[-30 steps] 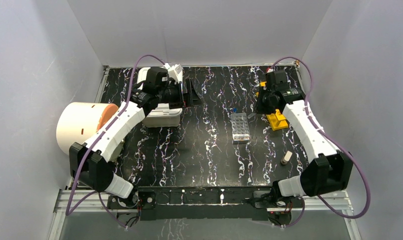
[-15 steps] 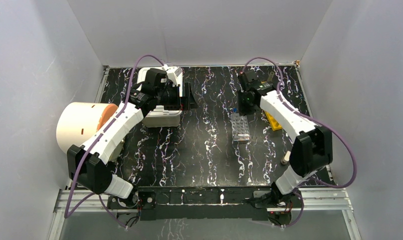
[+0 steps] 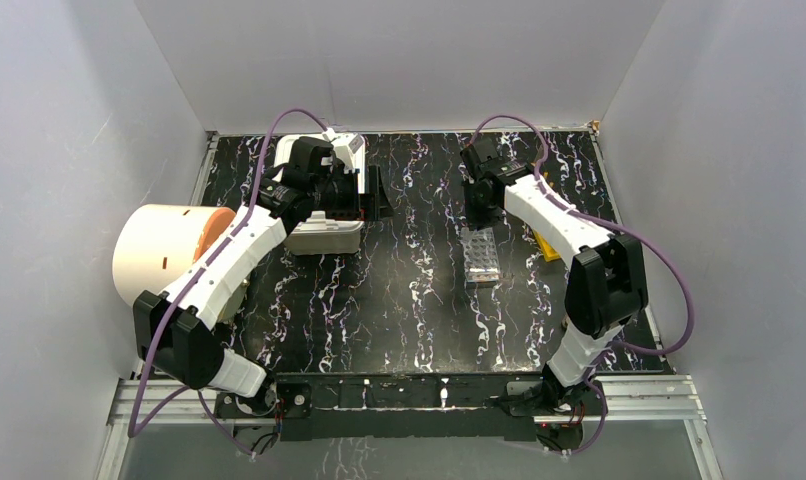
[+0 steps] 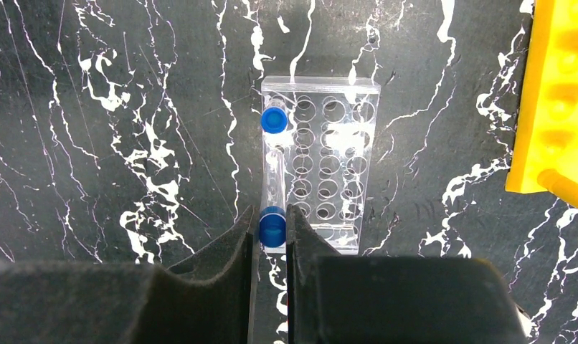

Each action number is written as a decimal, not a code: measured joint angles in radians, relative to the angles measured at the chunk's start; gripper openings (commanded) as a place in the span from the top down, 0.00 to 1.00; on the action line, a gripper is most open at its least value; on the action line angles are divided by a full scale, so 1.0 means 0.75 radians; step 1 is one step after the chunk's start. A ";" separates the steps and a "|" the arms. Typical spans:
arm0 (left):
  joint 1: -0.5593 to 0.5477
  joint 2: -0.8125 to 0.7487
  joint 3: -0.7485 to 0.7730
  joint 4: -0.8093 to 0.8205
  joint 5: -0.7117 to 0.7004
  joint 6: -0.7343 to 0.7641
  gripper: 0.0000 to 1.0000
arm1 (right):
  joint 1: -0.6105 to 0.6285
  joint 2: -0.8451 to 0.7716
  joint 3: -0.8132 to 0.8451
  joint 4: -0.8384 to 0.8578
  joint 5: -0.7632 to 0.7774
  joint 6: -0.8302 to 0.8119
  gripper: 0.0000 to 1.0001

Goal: Organize the chemistry lab equipment

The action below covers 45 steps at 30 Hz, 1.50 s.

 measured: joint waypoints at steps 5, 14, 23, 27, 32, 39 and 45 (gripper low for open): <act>0.000 -0.001 0.000 0.000 -0.009 0.013 0.03 | 0.000 0.026 0.000 0.025 0.004 0.003 0.84; 0.000 -0.001 0.000 -0.001 -0.020 0.025 0.02 | 0.000 0.072 0.000 0.057 0.034 0.002 0.84; 0.000 -0.001 0.005 -0.021 -0.034 0.042 0.02 | 0.000 0.098 0.017 0.056 0.048 -0.009 0.78; 0.000 -0.001 0.006 -0.022 -0.034 0.046 0.02 | 0.000 0.139 0.032 0.049 0.041 -0.008 0.76; 0.000 -0.001 0.007 -0.030 -0.034 0.049 0.02 | 0.000 0.199 0.087 0.015 0.039 -0.006 0.71; 0.000 -0.001 0.007 -0.031 -0.034 0.054 0.02 | 0.000 0.230 0.172 -0.021 0.044 0.016 0.61; 0.000 -0.002 0.007 -0.032 -0.034 0.055 0.02 | 0.000 0.254 0.181 -0.045 0.044 0.024 0.52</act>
